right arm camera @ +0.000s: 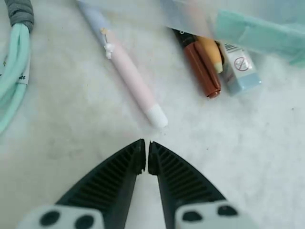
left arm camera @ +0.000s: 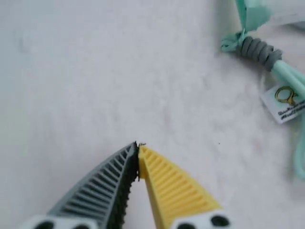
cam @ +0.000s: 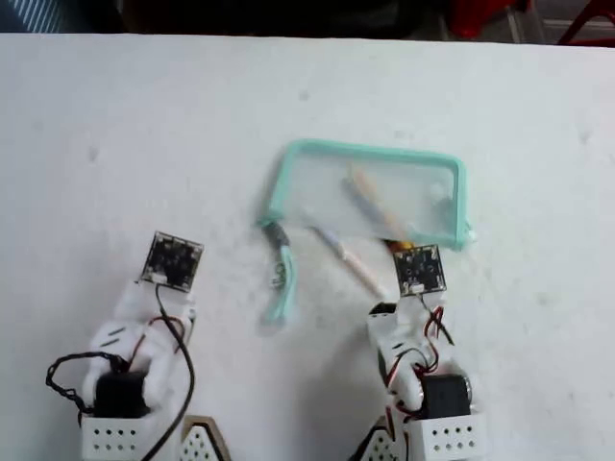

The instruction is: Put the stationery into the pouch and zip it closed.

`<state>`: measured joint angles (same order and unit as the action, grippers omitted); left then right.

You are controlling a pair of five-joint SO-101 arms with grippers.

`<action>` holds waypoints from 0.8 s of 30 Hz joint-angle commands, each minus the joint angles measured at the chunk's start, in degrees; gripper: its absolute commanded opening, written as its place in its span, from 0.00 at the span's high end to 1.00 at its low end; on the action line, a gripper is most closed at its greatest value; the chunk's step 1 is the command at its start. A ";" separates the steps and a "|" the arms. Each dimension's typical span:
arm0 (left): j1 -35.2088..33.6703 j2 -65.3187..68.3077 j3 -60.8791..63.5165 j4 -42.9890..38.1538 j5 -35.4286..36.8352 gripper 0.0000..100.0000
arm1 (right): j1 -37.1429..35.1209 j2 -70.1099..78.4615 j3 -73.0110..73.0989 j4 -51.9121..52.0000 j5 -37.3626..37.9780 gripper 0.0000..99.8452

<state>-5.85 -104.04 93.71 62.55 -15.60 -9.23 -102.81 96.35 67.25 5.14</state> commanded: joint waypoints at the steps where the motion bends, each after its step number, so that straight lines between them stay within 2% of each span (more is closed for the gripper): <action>1: 3.12 -0.31 -3.52 -8.62 0.70 0.97 | 0.40 -0.22 0.53 -0.22 0.44 0.98; 5: 6.11 -0.31 -1.67 -13.89 6.15 0.97 | 0.48 -0.22 0.53 -0.22 0.44 0.98; 9: 5.58 -0.31 2.99 -20.75 6.86 0.97 | 0.48 -0.13 0.53 -0.22 0.44 0.98; 24: 5.58 -0.31 3.25 -18.37 6.86 0.97 | -1.19 -0.22 0.53 4.26 0.44 0.98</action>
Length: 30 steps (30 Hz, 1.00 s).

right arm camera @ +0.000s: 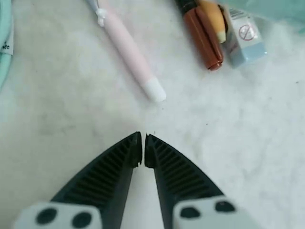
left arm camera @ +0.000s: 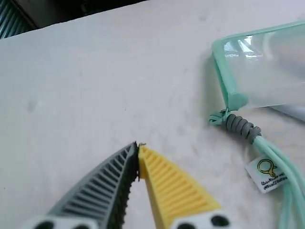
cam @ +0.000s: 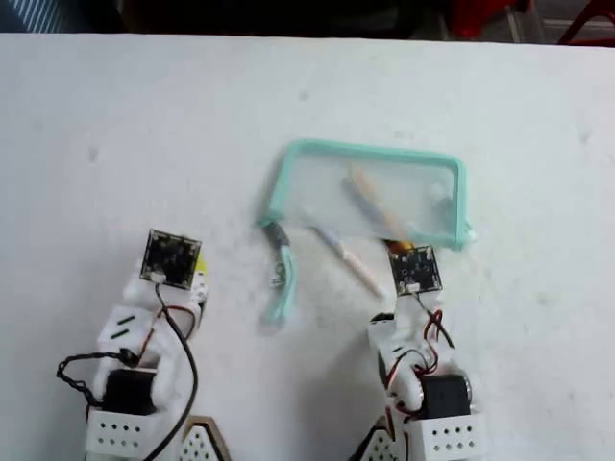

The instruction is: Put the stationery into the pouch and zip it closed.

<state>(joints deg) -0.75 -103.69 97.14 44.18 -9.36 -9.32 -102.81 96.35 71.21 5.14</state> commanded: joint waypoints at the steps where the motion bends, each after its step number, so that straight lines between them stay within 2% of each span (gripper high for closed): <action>1: 0.48 -0.66 -0.18 0.00 0.62 0.97 | -1.71 -0.31 0.53 0.22 0.44 0.98; 5: 0.48 -0.66 -0.18 0.00 0.00 0.97 | -1.98 -0.31 0.53 -12.26 0.44 0.98; 9: 0.48 -0.66 -0.18 0.00 -4.57 0.97 | -0.92 -0.31 0.53 -24.84 0.53 0.98; 14: 0.48 -0.66 -0.18 -0.35 -4.66 0.97 | 2.24 -0.31 0.53 -35.38 2.20 0.98; 17: 0.66 -0.66 -0.35 0.18 -4.57 0.97 | 6.99 0.04 0.53 -34.86 13.10 0.91; 19: 1.01 -0.66 -0.79 2.37 -4.57 0.93 | 8.66 -0.13 0.53 -32.75 18.90 0.88; 21: 1.01 -0.66 -1.76 4.31 -4.48 0.87 | 8.48 -0.22 0.53 -30.99 19.43 0.89; 23: 1.01 -0.66 -2.02 4.75 -4.48 0.83 | 8.04 -0.22 0.53 -30.02 19.43 0.95; 25: 1.01 -0.66 -2.02 4.84 -4.48 0.83 | 6.81 -0.22 0.53 -29.85 19.87 0.99; 30: 0.75 -0.66 -2.02 4.84 -4.92 0.86 | 4.53 -0.13 0.53 -29.67 19.60 0.96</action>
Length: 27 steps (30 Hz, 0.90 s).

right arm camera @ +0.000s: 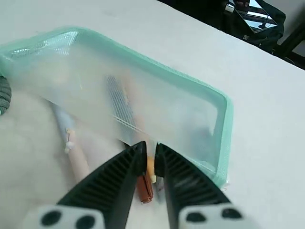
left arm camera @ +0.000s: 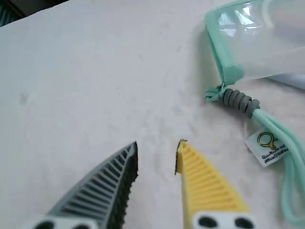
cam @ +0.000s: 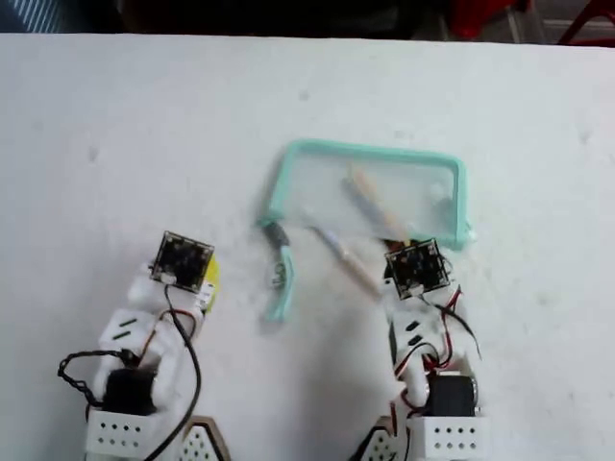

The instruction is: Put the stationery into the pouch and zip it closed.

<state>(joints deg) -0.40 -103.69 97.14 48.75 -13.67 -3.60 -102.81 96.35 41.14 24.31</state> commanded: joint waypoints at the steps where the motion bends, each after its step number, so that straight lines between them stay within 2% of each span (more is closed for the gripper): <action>1: 0.48 -0.66 -1.93 0.35 -0.62 0.86 | -1.71 0.04 0.53 0.75 0.44 0.96; 5: 0.22 -0.66 -1.76 0.18 -0.70 0.91 | -2.95 -0.22 0.53 3.65 0.70 0.95; 8: 0.13 -0.66 -1.76 0.00 -0.70 0.97 | -2.95 -0.31 0.53 4.88 0.62 0.87; 11: 0.13 -0.66 -1.93 0.18 -0.62 0.98 | -3.82 -0.31 0.53 5.23 0.79 0.76; 14: 0.13 -0.66 -2.11 0.26 -0.53 0.98 | -4.09 -0.31 0.53 5.23 0.79 0.73; 18: 1.36 -0.66 -1.76 0.26 -0.62 0.98 | -4.09 -0.31 0.53 5.23 0.88 0.77; 22: 6.02 -0.66 -0.79 0.44 -0.79 0.98 | -4.09 0.04 0.53 5.23 0.88 0.86; 27: 5.14 -0.66 -0.79 0.35 -5.89 0.97 | -4.00 0.13 0.53 5.32 0.88 0.96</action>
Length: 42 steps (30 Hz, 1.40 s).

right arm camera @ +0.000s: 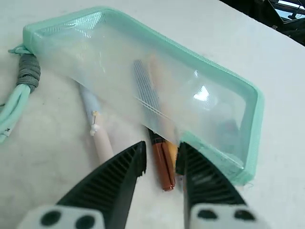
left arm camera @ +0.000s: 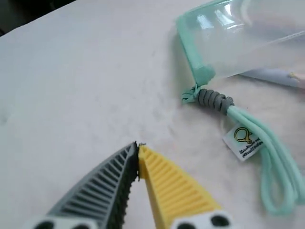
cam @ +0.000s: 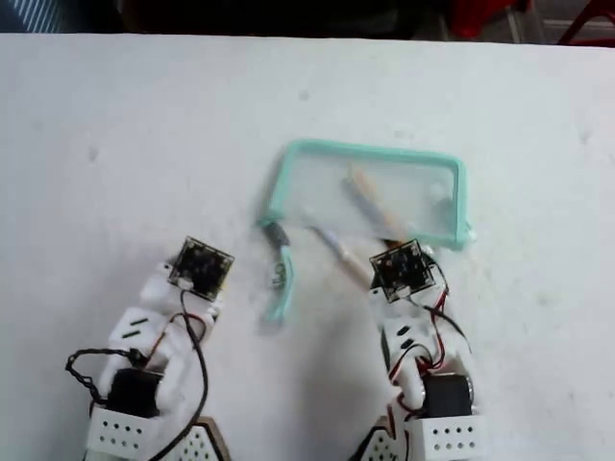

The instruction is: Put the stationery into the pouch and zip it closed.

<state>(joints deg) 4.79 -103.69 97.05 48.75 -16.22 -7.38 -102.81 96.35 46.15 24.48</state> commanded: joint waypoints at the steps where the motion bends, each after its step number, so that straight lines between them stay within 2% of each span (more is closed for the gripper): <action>1: -0.40 -0.66 -0.79 0.35 -3.34 0.97 | -0.22 0.13 0.53 0.31 0.70 0.97; 11: -0.31 -0.66 -0.79 0.00 -3.25 0.98 | -0.31 -0.04 0.53 0.31 1.05 0.98; 14: -0.31 -0.66 -0.70 -0.09 -3.25 0.98 | -1.19 0.04 0.53 0.31 9.41 0.98; 17: -1.45 -0.66 -0.79 0.00 -3.16 0.98 | -6.20 0.13 -0.18 2.86 16.35 0.98; 22: -8.31 -0.66 -1.58 -0.97 3.52 0.98 | -8.92 0.13 -9.76 9.45 12.48 0.98; 25: -9.27 -0.66 -1.67 -0.97 3.96 0.98 | -9.45 0.22 -13.98 12.79 12.31 0.98; 31: -10.42 -0.66 -2.02 -0.62 6.95 0.98 | -17.27 1.10 -16.97 17.45 12.13 0.98; 36: -12.62 -0.66 -2.20 -0.53 8.97 0.98 | -21.85 10.95 -21.98 17.19 12.04 0.98; 42: -12.26 -0.66 -2.29 -0.53 8.79 0.97 | -27.03 34.59 -36.04 17.19 10.55 0.98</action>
<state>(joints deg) -7.34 -103.69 97.05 48.75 -7.87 -32.35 -79.69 68.66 63.47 37.05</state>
